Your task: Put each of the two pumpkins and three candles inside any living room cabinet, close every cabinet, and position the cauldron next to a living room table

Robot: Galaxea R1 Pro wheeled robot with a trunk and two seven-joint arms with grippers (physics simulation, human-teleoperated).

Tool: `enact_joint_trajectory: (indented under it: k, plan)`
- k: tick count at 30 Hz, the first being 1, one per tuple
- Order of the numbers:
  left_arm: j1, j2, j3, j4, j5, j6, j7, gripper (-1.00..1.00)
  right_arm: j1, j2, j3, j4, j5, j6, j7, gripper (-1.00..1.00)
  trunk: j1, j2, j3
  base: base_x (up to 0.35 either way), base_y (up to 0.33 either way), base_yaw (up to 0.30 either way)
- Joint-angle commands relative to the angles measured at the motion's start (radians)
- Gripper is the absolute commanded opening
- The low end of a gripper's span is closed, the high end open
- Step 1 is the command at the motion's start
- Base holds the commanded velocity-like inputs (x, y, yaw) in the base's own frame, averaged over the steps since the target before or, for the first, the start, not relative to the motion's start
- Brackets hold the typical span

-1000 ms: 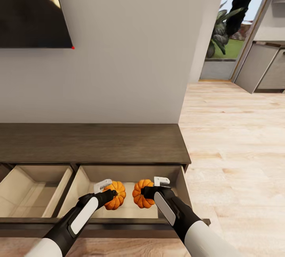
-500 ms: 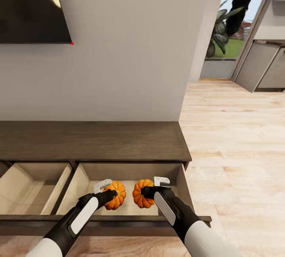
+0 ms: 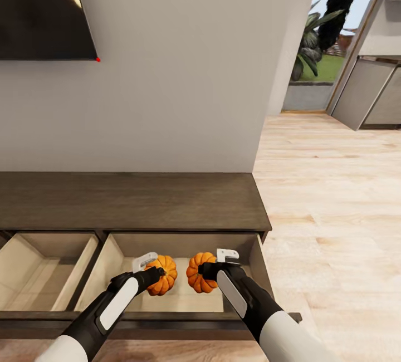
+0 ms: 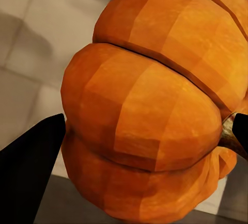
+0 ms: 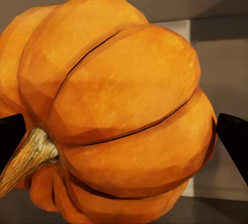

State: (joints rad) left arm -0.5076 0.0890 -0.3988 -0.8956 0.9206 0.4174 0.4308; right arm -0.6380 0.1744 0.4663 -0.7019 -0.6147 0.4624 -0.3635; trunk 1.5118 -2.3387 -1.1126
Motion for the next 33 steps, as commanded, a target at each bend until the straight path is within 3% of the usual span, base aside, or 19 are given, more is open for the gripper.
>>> enact_joint_trajectory:
  k: [1, 12, 13, 16, 17, 25, 31, 33]
  plan:
    - [0.0, 0.0, 0.0, 0.0, 0.0, 0.0, 0.0, -1.0, 0.0, 0.0, 0.0, 0.0, 0.0, -0.001, 0.0, -1.0, 0.004, -0.007, -0.003, 0.001, 0.0, 0.0]
    - [0.0, 0.0, 0.0, 0.0, 0.0, 0.007, 0.0, -1.0, 0.0, 0.0, 0.0, 0.001, -0.002, -0.001, 0.0, -1.0, 0.038, -0.07, -0.031, 0.0, 0.0, 0.0]
    - [0.0, 0.0, 0.0, 0.0, 0.0, 0.007, 0.0, -1.0, 0.0, 0.0, 0.0, 0.001, -0.002, 0.0, 0.0, 1.0, 0.038, -0.07, -0.031, 0.0, 0.0, 0.0]
    - [0.0, 0.0, 0.0, -0.003, 0.0, 0.008, 0.0, -1.0, 0.0, 0.0, 0.0, 0.001, -0.002, 0.001, 0.0, 1.0, 0.038, -0.07, -0.031, 0.0, 0.0, 0.0]
    - [0.0, 0.0, 0.0, -0.004, 0.0, 0.008, 0.0, 1.0, 0.0, 0.0, -0.001, 0.001, -0.002, 0.001, 0.0, 1.0, 0.038, -0.07, -0.031, 0.0, 0.0, 0.0]
    - [0.0, 0.001, 0.003, -0.007, 0.001, 0.01, -0.001, 1.0, 0.0, 0.0, -0.001, 0.001, -0.002, 0.001, 0.0, 1.0, 0.038, -0.07, -0.031, 0.0, 0.0, 0.0]
    - [-0.002, -0.002, 0.018, -0.008, 0.003, 0.047, -0.001, 1.0, 0.0, 0.0, -0.003, 0.001, -0.001, 0.001, 0.0, 1.0, 0.015, -0.028, -0.013, 0.0, 0.0, 0.0]
    - [-0.004, -0.001, 0.041, -0.008, 0.002, 0.064, 0.001, 1.0, 0.0, 0.0, -0.003, 0.001, -0.001, 0.001, 0.0, 1.0, 0.008, -0.014, -0.006, 0.0, 0.0, 0.0]
